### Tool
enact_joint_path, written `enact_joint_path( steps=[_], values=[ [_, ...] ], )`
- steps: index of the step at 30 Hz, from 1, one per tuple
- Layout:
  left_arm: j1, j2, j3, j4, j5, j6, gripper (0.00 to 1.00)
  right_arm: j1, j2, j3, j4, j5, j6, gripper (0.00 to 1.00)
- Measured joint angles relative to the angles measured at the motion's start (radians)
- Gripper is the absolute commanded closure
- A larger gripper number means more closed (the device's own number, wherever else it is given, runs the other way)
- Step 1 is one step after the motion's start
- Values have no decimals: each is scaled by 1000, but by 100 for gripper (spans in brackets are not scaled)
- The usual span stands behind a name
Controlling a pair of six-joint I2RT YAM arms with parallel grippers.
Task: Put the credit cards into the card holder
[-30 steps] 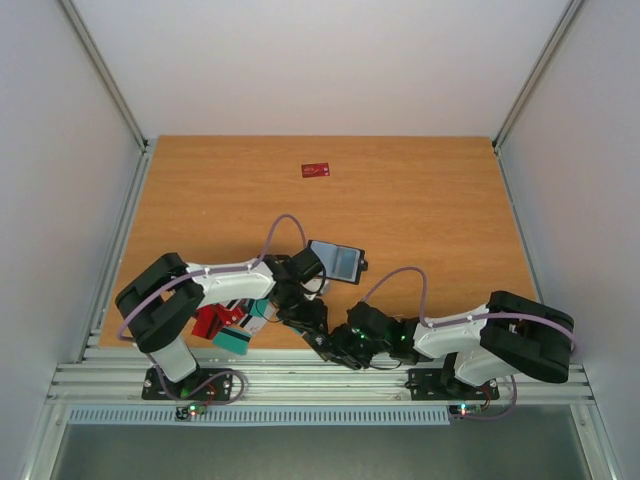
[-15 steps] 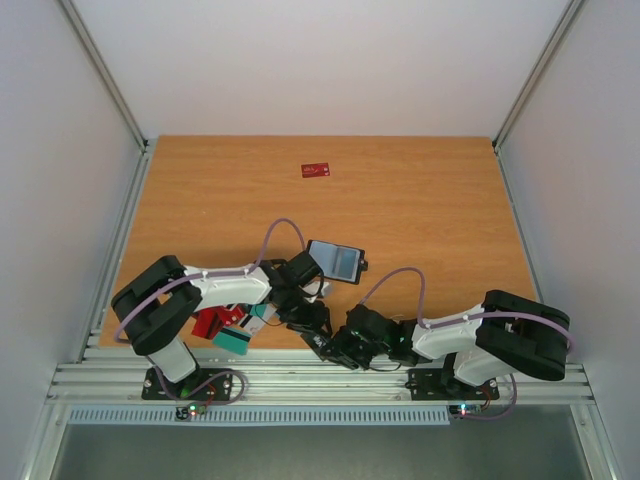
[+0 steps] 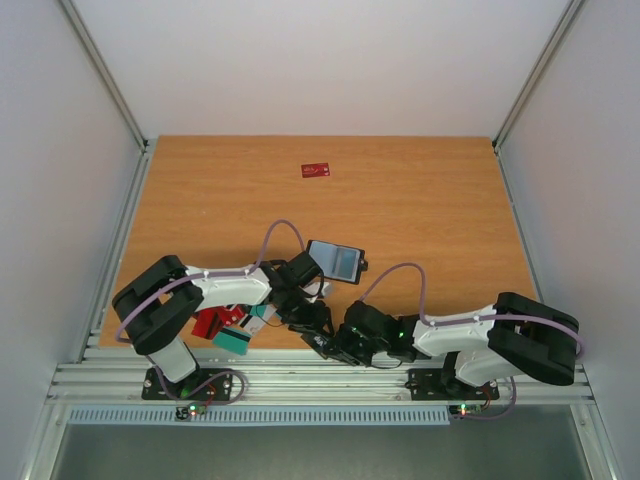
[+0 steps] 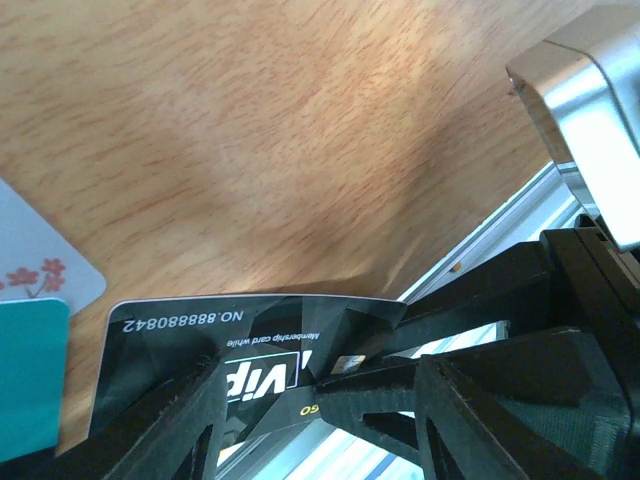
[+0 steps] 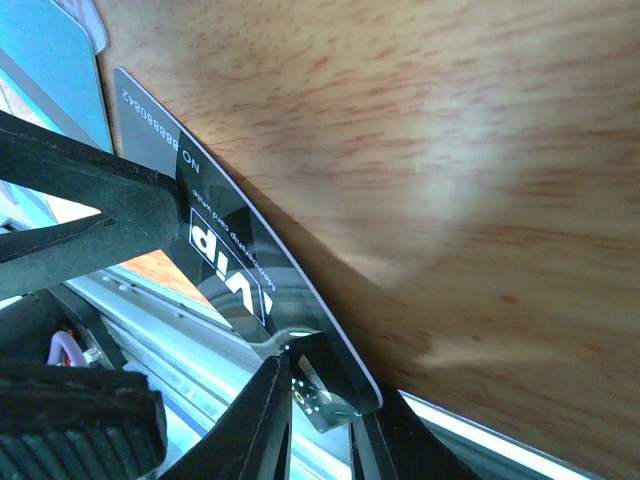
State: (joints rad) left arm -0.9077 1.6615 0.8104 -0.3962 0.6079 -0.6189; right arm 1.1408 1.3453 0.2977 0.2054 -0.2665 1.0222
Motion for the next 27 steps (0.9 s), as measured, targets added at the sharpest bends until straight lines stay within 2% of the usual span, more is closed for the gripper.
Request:
enact_joint_path(
  steps=[6, 13, 16, 20, 27],
  values=[
    [0, 1, -5, 17, 12, -25, 46, -3, -3, 31, -68, -1, -32, 88],
    [0, 0, -2, 12, 11, -39, 46, -9, -34, 64, -140, 4, -60, 99],
    [-2, -4, 16, -20, -7, -53, 46, -12, -39, 100, -171, 3, -78, 99],
    [-2, -19, 79, -103, -52, -63, 46, -33, -67, 127, -220, 7, -109, 99],
    [29, -75, 266, -234, -93, -66, 46, -123, -240, 161, -378, 17, -182, 99]
  ],
)
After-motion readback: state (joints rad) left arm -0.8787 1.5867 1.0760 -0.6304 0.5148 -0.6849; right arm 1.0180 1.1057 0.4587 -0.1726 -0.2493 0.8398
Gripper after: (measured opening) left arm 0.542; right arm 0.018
